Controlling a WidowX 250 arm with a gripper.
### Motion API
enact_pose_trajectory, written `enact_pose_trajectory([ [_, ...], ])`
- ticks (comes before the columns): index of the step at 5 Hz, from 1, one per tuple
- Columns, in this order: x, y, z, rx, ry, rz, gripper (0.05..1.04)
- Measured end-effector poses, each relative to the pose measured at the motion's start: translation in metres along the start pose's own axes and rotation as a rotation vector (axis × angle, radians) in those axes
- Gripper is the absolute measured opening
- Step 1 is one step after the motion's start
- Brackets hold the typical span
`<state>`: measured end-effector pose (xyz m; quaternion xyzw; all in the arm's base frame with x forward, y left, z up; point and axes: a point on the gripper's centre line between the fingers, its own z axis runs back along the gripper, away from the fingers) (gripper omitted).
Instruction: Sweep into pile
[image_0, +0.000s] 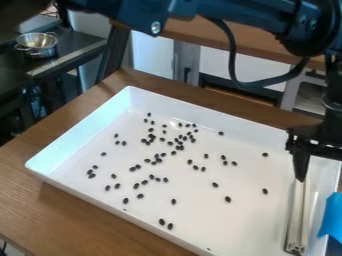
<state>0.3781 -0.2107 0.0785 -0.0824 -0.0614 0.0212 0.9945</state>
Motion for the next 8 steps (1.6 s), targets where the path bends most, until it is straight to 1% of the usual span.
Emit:
enact_pose_trajectory([
  [1,-0.005,0.005,-0.018,0.025,0.042,0.01,0.999],
  [2,-0.006,0.01,-0.025,0.056,0.046,0.023,0.999],
  [3,-0.004,0.007,-0.026,0.071,0.019,0.024,0.999],
  [4,-0.004,0.007,-0.026,0.084,0.008,0.028,0.999],
  [5,-0.01,0.009,-0.03,0.072,0.037,0.014,0.999],
  [6,-0.004,0.017,-0.016,0.016,0.034,0.032,0.999],
  [7,-0.001,0.03,-0.011,-0.019,0.033,0.047,0.999],
  [8,0.001,0.035,-0.011,0.008,0.021,0.044,0.999],
])
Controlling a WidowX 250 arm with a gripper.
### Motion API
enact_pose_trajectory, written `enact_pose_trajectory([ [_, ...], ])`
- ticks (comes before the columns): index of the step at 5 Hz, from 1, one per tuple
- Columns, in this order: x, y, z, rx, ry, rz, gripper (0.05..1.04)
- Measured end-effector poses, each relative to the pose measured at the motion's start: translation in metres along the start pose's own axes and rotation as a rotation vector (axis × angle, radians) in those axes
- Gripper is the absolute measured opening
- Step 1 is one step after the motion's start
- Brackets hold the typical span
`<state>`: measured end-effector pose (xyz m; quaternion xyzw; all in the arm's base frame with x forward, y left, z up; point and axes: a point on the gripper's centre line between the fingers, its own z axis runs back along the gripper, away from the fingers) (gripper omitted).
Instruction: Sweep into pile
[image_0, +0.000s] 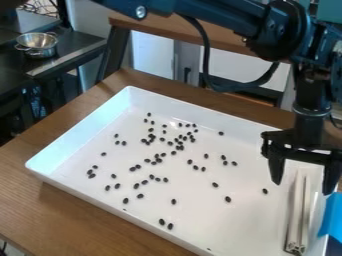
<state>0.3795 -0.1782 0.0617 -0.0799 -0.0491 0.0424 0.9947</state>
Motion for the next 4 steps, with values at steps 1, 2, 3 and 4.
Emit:
enact_pose_trajectory([
  [1,-0.003,-0.004,-0.007,0.066,-0.036,-0.004,0.999],
  [2,-0.011,-0.012,-0.02,0.126,-0.046,-0.027,0.999],
  [3,-0.013,-0.006,-0.034,0.17,-0.034,-0.011,0.999],
  [4,-0.011,-0.008,-0.032,0.167,-0.034,-0.005,0.958],
])
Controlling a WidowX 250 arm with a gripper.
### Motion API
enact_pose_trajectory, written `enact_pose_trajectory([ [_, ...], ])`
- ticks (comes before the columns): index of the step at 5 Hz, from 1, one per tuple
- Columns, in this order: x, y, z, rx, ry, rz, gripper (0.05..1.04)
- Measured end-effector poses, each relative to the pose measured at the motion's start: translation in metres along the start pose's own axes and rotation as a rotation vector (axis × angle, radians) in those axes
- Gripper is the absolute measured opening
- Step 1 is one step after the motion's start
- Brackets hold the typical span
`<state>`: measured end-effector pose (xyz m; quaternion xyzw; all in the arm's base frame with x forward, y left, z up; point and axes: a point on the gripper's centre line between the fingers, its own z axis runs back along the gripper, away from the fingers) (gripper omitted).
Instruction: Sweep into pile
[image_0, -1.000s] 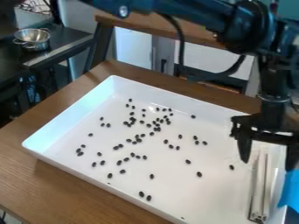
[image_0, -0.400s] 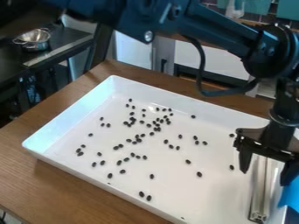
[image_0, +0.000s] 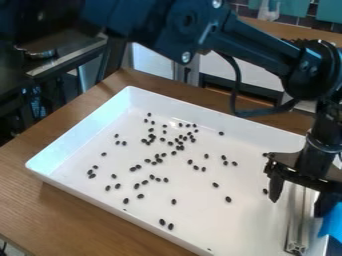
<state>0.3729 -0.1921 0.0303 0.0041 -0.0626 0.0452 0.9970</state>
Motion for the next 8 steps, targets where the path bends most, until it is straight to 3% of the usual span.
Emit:
enact_pose_trajectory([
  [2,0.0,0.013,-0.003,-0.041,0.066,0.007,0.387],
  [3,0.001,0.024,-0.004,-0.048,0.084,0.005,0.365],
  [5,0.004,0.053,-0.011,-0.046,0.06,0.007,0.364],
  [8,-0.007,0.139,-0.01,-0.025,0.084,0.015,0.364],
])
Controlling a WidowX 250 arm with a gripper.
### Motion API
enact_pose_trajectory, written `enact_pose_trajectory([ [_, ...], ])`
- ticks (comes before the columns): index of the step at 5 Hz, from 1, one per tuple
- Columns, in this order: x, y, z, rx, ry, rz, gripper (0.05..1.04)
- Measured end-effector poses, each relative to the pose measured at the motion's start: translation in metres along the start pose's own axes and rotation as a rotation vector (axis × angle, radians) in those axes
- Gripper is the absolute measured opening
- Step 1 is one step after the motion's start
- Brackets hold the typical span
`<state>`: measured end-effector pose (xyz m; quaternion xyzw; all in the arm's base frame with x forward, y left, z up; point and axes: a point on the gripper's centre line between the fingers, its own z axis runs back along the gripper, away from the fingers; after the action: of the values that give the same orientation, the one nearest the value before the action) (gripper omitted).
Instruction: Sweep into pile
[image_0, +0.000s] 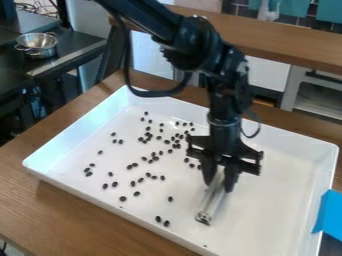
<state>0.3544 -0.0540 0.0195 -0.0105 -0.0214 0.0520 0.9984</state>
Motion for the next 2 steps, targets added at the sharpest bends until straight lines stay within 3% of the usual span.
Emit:
enact_pose_trajectory([
  [2,0.002,0.045,0.001,0.011,0.006,0.005,0.364],
])
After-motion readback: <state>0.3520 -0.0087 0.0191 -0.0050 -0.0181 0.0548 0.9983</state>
